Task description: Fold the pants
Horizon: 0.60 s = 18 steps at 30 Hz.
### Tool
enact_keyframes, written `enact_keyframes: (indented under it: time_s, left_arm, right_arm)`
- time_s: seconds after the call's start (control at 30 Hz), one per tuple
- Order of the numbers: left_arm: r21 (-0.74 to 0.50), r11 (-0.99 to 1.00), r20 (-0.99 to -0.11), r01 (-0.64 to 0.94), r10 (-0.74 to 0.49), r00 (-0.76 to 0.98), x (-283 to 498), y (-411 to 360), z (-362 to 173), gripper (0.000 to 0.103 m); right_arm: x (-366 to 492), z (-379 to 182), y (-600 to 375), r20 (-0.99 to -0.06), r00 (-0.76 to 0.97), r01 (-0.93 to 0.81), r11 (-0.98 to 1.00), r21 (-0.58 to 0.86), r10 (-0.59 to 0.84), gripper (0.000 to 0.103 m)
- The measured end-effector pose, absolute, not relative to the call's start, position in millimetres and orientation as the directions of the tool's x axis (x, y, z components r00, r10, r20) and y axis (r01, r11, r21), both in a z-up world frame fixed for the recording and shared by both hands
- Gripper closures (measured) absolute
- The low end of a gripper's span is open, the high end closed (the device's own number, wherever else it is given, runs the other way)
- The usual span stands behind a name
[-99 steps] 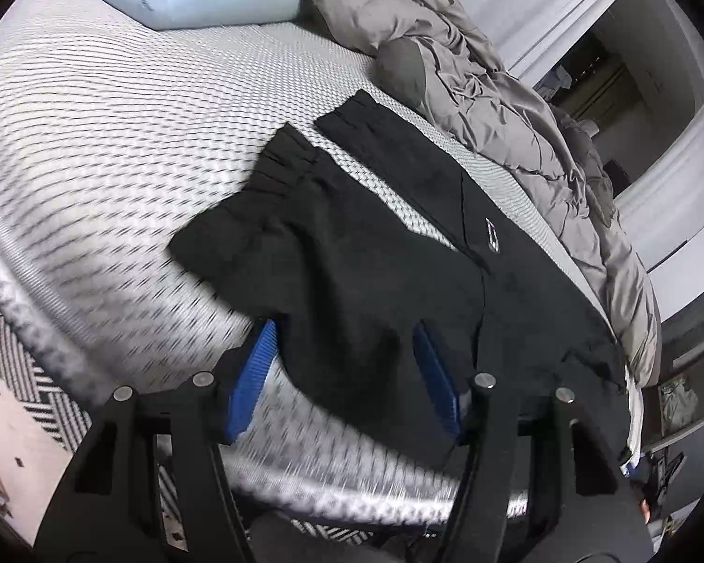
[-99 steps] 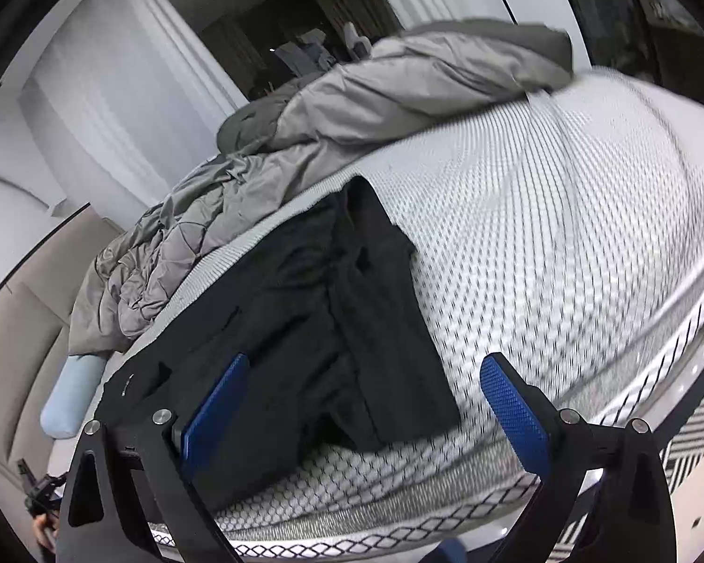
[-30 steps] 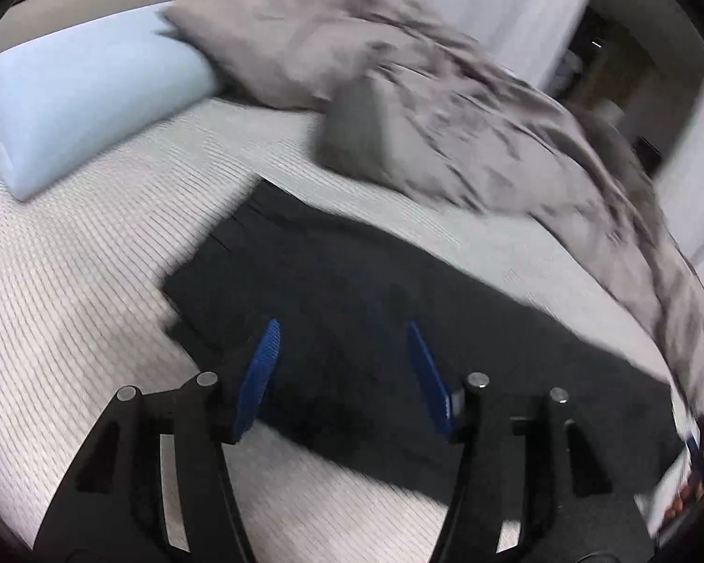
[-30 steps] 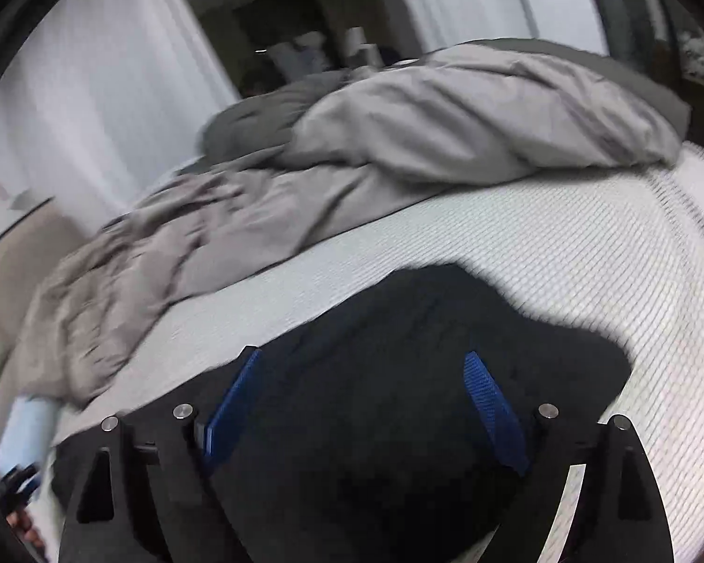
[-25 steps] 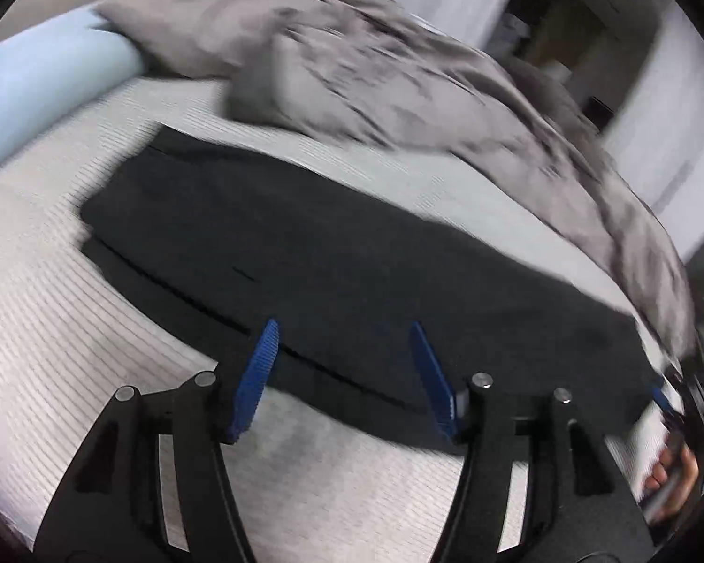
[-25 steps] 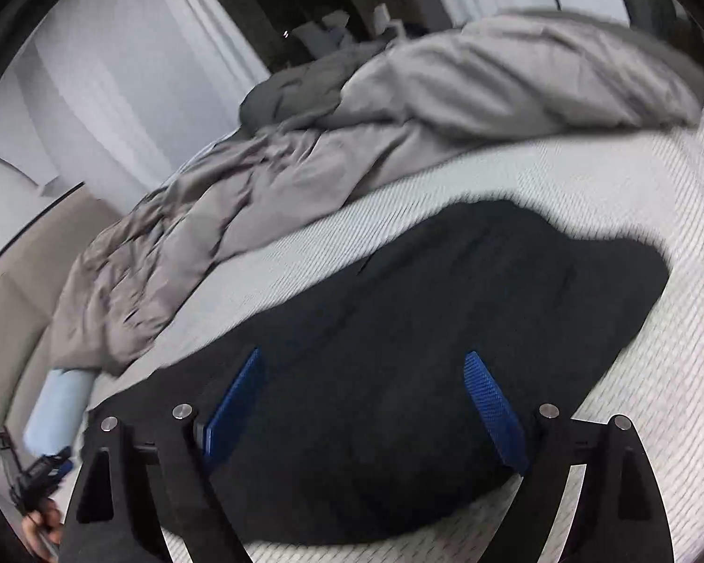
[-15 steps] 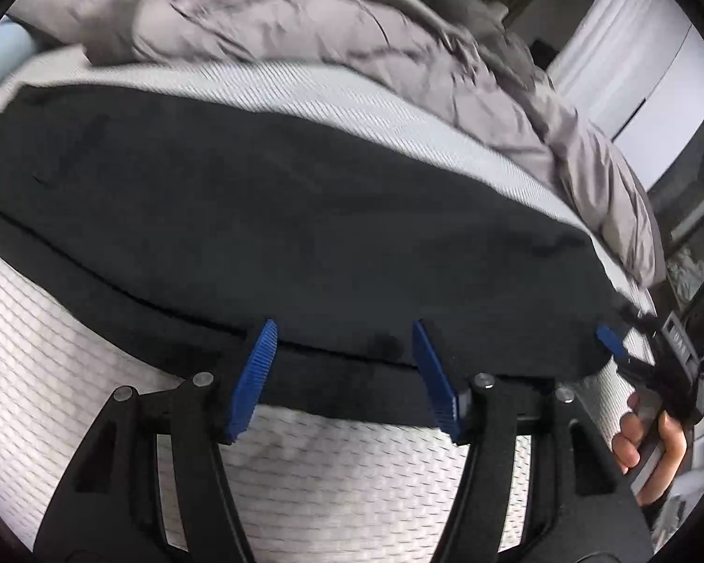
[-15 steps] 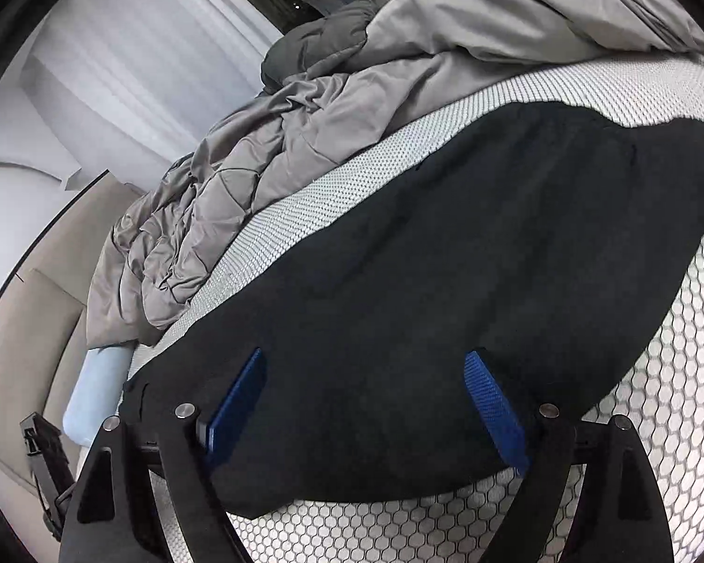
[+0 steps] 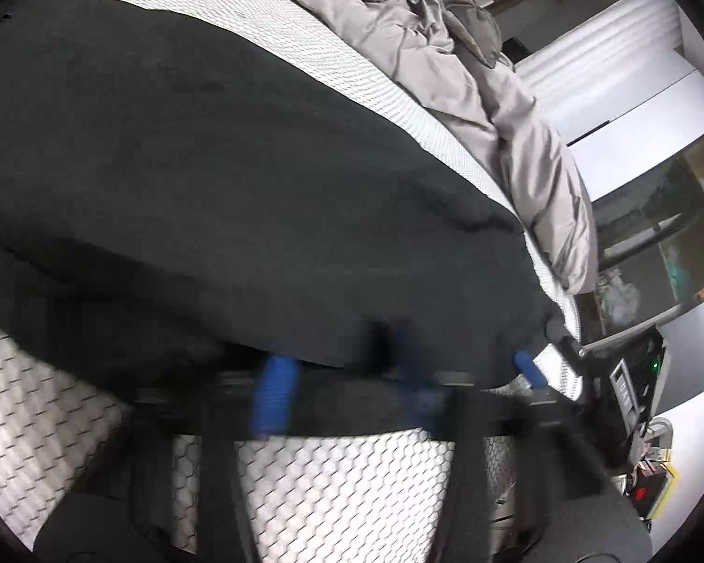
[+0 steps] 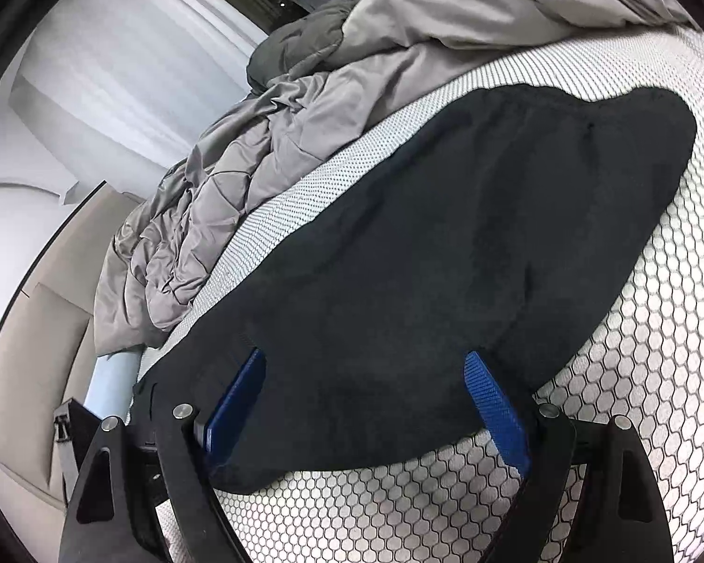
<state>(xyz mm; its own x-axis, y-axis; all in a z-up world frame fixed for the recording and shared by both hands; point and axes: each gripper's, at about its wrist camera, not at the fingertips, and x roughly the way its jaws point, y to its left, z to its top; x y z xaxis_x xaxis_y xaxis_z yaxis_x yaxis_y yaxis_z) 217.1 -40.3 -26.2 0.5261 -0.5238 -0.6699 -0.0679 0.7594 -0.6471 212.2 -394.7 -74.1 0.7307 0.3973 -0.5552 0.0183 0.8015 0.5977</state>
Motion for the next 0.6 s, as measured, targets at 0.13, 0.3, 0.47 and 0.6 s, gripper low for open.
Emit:
enact_keyframes:
  time_s: [0.13, 0.3, 0.47, 0.6]
  left_arm:
    - [-0.614, 0.789, -0.667, -0.029, -0.499, 0.553, 215, -47, -19, 0.099]
    - [-0.56, 0.827, -0.683, 0.057, -0.499, 0.533, 198, -51, -10, 0.097]
    - [-0.549, 0.835, -0.733, 0.035, -0.502, 0.46, 210, -49, -34, 0.094]
    - [-0.533, 0.846, -0.729, 0.021, -0.472, 0.496, 203, -33, -28, 0.087]
  right_arm:
    - [208, -78, -405, -0.57, 0.731, 0.041, 0.809, 0.587, 0.376, 0.015]
    - [205, -81, -420, -0.582, 0.736, 0.089, 0.804, 0.588, 0.345, 0.015]
    - [203, -80, -434, -0.577, 0.756, 0.127, 0.796, 0.591, 0.308, 0.015]
    - [193, -79, -469, -0.543, 0.798, 0.195, 0.742, 0.641, 0.261, 0.015]
